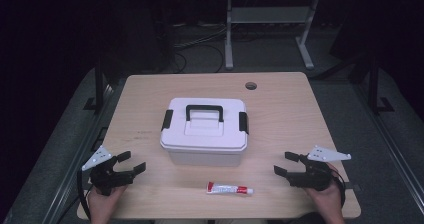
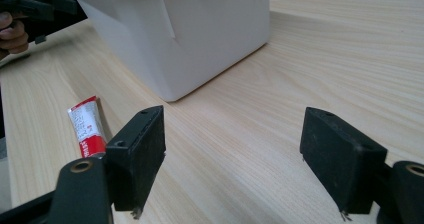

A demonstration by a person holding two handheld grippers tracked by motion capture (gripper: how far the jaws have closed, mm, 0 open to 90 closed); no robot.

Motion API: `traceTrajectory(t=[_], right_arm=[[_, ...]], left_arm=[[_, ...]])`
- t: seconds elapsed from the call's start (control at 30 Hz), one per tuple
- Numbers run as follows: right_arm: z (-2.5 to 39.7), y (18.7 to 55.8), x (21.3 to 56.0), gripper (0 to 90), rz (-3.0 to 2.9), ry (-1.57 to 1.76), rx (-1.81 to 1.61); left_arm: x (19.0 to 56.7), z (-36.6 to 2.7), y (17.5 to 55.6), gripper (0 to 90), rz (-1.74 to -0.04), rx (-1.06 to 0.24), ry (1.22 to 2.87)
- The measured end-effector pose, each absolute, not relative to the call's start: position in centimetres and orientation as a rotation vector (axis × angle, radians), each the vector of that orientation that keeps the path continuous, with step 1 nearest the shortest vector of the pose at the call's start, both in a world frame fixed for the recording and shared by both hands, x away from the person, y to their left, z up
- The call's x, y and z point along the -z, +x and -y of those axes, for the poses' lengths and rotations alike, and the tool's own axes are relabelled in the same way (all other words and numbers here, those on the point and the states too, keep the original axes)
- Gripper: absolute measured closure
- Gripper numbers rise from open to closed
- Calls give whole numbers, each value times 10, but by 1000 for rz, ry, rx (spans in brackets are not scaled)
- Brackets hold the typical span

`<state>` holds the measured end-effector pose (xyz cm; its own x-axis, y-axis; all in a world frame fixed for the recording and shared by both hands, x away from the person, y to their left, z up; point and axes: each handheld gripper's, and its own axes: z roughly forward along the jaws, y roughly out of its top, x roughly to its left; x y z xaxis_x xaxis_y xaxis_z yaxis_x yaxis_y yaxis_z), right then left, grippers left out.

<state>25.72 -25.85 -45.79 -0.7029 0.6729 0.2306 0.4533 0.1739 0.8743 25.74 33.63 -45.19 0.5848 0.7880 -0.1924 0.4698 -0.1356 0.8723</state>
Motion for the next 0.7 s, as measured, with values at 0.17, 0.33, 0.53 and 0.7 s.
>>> traceTrajectory(t=[0.17,0.33,0.53,0.7], right_arm=[[258,258,457,257,-2254,1089,-1528],[259,259,446,257,-2283,1034,-1509],[260,273,402,224,-2425,891,-1431],[250,289,372,225,-2584,766,-1327]], left_arm=[[451,-334,258,153,-1026,-388,1796],[452,-335,258,153,-1029,-387,1791],[452,-337,258,153,-1028,-370,1775],[451,-335,258,153,-1016,-372,1775]])
